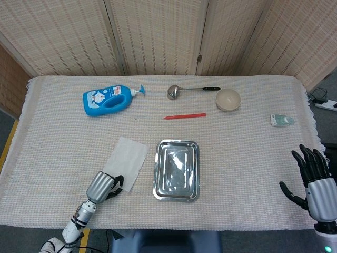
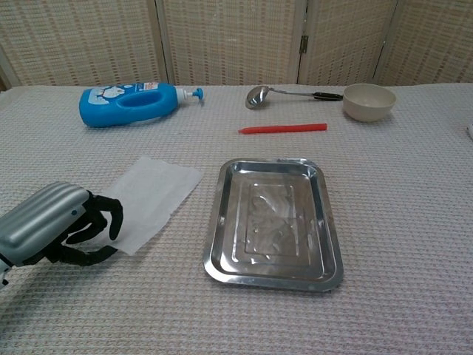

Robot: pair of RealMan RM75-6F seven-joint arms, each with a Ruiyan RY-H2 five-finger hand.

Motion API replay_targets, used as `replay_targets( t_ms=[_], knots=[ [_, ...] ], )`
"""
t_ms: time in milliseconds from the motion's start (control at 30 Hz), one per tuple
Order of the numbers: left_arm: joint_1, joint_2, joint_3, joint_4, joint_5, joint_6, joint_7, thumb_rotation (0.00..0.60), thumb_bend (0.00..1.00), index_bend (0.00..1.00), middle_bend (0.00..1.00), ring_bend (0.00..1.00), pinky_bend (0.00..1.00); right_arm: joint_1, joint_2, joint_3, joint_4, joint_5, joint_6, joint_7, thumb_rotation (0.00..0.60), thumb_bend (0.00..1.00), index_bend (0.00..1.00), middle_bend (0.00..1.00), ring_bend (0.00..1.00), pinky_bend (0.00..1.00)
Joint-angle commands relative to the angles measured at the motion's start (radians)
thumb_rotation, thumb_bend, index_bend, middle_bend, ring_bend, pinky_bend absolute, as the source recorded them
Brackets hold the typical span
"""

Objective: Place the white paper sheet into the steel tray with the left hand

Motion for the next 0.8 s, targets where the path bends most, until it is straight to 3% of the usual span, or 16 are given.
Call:
replay_targets(
  t_ms=[33, 500, 667, 800],
  knots=[
    [0.003, -0.028, -0.002, 0.047, -0.005, 0.026, -0.035, 0.6, 0.44, 0.66, 1.0, 1.0, 1.0, -0.001, -0.001, 0.0, 0.0, -0.002, 0.001, -0.002, 0.6, 0.32, 0.0, 0.0, 0.0, 0.0],
    [0.007, -0.034, 0.002, 0.079, -0.017, 0.087, -0.056, 0.6, 0.61, 0.66, 1.0, 1.0, 1.0, -0.001, 0.001, -0.004, -0.001, -0.007, -0.007, -0.002, 0.6, 0.32, 0.0, 0.0, 0.0, 0.0],
    [-0.002, 0.007, -0.005, 0.018, -0.009, 0.139, 0.005, 0.6, 0.62, 0.66, 1.0, 1.0, 1.0, -0.001, 0.002, -0.006, -0.003, -0.012, -0.008, 0.002, 0.6, 0.32, 0.0, 0.0, 0.0, 0.0],
    [-0.024, 0.066, -0.021, -0.106, 0.003, 0.174, 0.096, 0.6, 0.62, 0.66, 1.0, 1.0, 1.0, -0.001, 0.005, -0.013, -0.007, -0.021, -0.011, 0.01, 0.6, 0.32, 0.0, 0.0, 0.0, 0.0]
  ],
)
